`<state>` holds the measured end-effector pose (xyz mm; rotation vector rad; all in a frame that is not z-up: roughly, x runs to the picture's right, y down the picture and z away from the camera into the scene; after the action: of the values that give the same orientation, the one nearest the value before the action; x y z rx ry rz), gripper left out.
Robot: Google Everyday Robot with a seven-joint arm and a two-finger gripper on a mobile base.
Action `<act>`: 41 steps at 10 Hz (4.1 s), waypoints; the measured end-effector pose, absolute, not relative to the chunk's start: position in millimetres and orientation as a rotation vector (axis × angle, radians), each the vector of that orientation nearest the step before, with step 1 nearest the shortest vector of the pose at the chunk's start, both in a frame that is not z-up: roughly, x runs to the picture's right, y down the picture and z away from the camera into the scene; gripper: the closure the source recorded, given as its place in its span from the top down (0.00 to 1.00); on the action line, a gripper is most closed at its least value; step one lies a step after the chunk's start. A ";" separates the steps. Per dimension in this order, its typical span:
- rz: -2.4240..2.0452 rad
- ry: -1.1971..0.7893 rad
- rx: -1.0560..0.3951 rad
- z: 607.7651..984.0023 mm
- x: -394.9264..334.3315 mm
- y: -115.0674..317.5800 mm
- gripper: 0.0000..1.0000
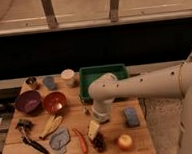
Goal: Place grapes in metal cup
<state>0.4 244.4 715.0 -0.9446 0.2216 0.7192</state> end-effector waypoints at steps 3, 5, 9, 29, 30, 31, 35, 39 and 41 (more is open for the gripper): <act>0.729 0.209 -1.009 721.1 -5.8 263.2 0.80; 0.740 0.200 -1.050 726.9 -11.5 275.5 0.80; 0.755 0.212 -1.095 740.4 -20.3 298.2 0.80; 0.837 0.142 -0.817 718.0 38.1 187.0 0.00; 0.844 0.113 -0.788 719.5 39.6 164.8 0.00; 0.860 0.073 -0.764 721.1 40.9 141.2 0.00; 0.952 -0.132 -0.648 724.0 31.3 40.0 0.00; 0.951 -0.296 -0.610 729.4 -30.4 -36.7 0.00; 0.943 -0.321 -0.613 728.0 -40.0 -45.5 0.00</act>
<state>-40.0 -45.5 728.0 -0.6134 -0.3210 0.9434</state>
